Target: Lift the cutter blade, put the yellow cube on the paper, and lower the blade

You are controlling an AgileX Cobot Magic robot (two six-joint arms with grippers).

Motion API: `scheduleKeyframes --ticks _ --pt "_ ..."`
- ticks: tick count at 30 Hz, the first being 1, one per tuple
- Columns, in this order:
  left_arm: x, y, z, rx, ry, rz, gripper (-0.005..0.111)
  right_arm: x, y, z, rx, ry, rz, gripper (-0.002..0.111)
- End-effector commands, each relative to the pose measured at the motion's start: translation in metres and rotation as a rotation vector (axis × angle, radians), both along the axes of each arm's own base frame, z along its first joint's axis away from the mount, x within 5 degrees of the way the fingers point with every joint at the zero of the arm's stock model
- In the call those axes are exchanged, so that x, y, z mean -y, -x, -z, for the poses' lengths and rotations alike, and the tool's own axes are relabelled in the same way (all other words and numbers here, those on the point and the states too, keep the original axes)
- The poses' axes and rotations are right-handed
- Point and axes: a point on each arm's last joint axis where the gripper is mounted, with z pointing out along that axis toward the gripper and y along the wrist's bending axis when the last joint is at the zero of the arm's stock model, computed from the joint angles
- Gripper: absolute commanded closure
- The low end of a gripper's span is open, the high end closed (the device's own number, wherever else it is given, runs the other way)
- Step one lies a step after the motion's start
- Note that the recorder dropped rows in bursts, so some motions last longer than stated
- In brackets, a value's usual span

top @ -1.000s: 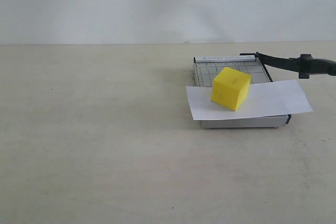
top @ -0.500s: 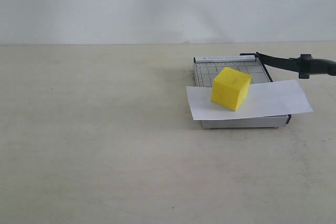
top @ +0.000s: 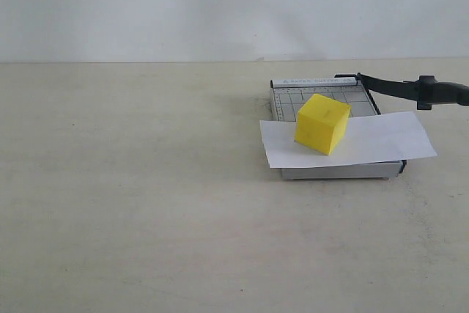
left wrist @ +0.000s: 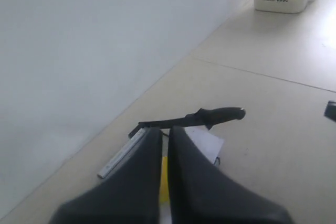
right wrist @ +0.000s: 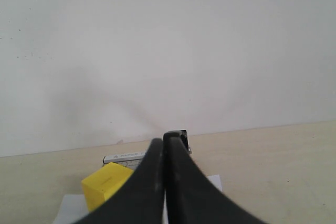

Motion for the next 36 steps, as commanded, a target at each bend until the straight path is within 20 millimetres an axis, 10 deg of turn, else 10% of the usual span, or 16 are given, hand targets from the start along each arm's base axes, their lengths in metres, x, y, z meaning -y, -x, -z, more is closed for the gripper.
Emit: scheduleKeyframes --ticks 1,14,28,36 --pt "-0.038 0.011 0.006 0.033 0.016 -0.064 0.102 0.000 0.000 -0.001 0.017 0.008 0.000 0.109" --pt "-0.121 0.050 0.071 0.054 0.078 -0.253 0.102 0.000 0.000 -0.001 0.017 0.008 0.000 0.109" --pt "-0.165 0.093 0.169 0.134 0.132 -0.380 0.102 0.000 0.000 -0.001 0.016 0.004 0.000 0.109" --pt "-0.180 0.111 0.193 0.216 0.184 -0.470 0.102 0.000 0.000 -0.001 0.016 0.004 0.000 0.109"
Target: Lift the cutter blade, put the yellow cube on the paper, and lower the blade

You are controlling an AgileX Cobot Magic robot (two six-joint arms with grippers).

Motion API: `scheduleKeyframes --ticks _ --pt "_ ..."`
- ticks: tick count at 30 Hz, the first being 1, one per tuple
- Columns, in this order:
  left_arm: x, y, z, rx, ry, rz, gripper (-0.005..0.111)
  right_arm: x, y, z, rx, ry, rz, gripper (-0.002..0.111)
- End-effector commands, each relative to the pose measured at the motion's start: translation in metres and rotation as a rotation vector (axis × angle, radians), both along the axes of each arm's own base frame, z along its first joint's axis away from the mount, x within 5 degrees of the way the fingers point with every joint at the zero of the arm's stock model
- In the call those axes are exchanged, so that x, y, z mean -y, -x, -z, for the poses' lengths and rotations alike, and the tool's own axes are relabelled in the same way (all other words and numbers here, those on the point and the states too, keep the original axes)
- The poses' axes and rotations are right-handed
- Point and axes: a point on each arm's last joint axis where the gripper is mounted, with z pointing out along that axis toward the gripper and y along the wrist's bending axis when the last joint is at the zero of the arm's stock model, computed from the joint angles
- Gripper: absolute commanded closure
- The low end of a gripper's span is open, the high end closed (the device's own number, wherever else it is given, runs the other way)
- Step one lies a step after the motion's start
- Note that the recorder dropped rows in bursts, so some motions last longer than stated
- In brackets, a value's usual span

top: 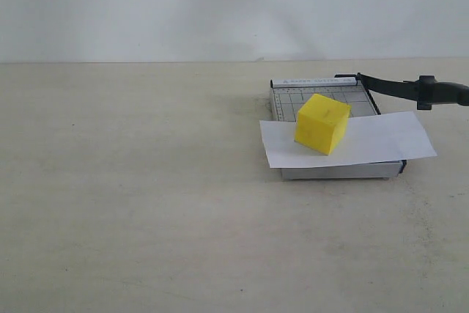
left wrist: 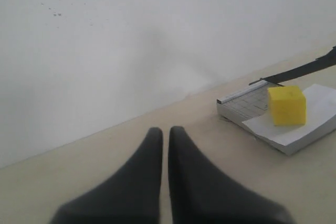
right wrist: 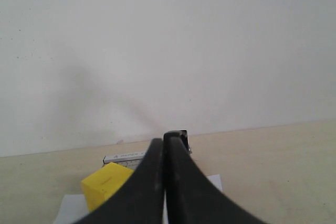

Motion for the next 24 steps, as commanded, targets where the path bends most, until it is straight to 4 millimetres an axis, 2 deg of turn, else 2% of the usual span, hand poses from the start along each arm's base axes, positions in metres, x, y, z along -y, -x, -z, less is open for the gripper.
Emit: scheduleKeyframes --ticks 1,7,17,24 --pt "-0.005 0.008 0.010 0.048 0.029 -0.043 0.102 0.000 0.000 -0.001 0.017 0.006 0.000 0.109" --pt "-0.005 0.004 0.026 0.090 0.047 -0.077 0.102 0.000 0.000 -0.001 0.017 0.006 0.000 0.109" --pt "-0.002 -0.003 0.060 0.051 0.080 -0.076 0.102 0.000 0.000 -0.001 0.017 0.006 0.000 0.109" --pt "-0.001 -0.004 0.063 0.041 0.074 -0.076 0.102 0.000 0.000 -0.001 0.017 0.008 0.000 0.109"
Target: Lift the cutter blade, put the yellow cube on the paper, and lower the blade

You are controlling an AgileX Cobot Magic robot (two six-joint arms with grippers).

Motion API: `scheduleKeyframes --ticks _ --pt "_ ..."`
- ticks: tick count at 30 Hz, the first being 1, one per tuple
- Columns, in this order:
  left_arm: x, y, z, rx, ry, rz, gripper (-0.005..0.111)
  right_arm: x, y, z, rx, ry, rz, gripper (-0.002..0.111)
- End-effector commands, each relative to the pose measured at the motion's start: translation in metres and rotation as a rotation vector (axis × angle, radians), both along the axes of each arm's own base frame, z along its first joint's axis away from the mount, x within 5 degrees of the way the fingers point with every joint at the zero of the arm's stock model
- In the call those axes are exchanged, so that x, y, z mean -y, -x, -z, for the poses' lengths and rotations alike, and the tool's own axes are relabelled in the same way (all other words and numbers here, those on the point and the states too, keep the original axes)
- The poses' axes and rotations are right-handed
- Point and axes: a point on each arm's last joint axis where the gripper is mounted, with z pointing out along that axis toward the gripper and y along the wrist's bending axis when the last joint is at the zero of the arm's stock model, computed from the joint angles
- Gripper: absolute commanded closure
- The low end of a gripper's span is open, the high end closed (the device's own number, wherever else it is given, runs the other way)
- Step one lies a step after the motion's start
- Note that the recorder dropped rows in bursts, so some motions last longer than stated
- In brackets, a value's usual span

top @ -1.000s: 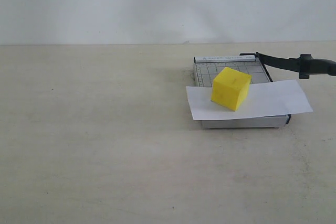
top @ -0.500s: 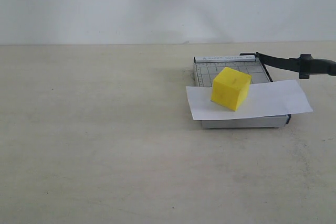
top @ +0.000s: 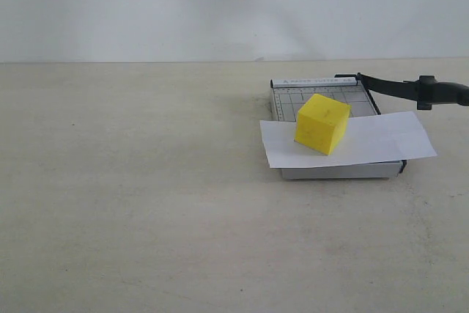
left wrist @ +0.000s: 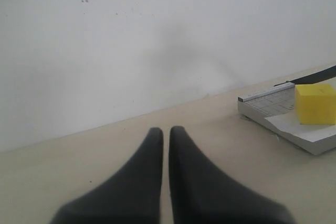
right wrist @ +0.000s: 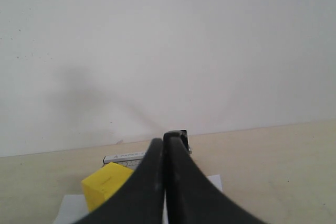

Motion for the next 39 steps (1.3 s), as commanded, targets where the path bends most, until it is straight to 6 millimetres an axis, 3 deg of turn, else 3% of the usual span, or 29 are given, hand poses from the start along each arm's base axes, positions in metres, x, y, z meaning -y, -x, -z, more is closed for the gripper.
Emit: scheduleKeyframes --ticks 1,29,33,39 --pt "0.000 0.000 0.002 -0.005 0.003 -0.001 0.102 0.000 0.000 -0.001 0.017 0.008 0.000 0.109" --pt "-0.004 0.000 -0.009 0.128 -0.027 -0.080 0.102 0.000 0.000 -0.001 0.017 0.008 0.000 0.109" --pt "-0.005 0.000 -0.010 0.085 0.139 -0.075 0.102 0.000 0.000 -0.001 0.017 0.008 0.000 0.109" --pt "-0.005 0.000 -0.010 0.079 0.155 -0.074 0.102 0.000 0.000 -0.001 0.017 0.008 0.000 0.109"
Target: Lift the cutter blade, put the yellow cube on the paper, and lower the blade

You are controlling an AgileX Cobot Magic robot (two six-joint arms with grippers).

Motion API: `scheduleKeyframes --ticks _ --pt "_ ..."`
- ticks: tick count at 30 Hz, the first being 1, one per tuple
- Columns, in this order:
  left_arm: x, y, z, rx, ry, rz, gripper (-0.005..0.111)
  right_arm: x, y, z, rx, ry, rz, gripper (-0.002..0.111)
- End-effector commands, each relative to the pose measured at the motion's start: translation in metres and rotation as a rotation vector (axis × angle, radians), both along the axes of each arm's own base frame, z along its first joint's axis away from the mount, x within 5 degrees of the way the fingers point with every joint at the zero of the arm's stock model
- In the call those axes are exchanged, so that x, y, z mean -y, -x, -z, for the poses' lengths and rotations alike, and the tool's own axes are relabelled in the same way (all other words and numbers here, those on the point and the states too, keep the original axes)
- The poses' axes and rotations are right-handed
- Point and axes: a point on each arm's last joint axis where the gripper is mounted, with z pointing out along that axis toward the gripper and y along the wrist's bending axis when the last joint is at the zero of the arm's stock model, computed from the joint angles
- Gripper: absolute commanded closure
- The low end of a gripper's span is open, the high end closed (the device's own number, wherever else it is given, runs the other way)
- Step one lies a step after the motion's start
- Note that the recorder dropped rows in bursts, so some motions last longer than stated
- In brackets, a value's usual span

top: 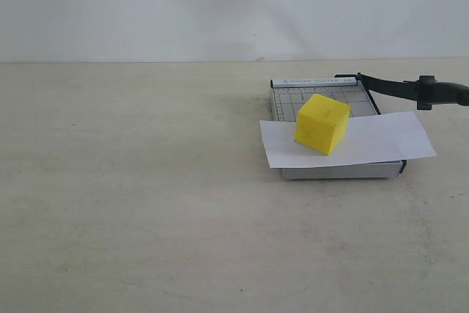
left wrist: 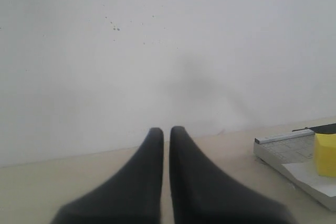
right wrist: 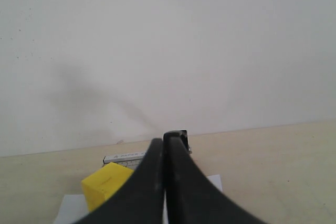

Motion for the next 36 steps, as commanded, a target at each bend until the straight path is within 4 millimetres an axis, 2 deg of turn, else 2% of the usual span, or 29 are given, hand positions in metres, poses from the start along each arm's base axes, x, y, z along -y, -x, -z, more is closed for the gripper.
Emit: scheduleKeyframes --ticks 1,22,36 --pt "0.000 0.000 0.000 0.005 0.024 -0.002 0.102 0.000 0.000 -0.001 0.017 0.008 0.000 0.109" --pt "-0.001 0.000 0.000 0.005 0.024 -0.005 0.102 0.000 0.000 -0.001 0.017 0.008 0.000 0.109" --pt "-0.012 -0.002 0.000 0.008 0.024 -0.208 0.102 0.000 0.001 -0.003 0.033 0.006 0.003 0.109"
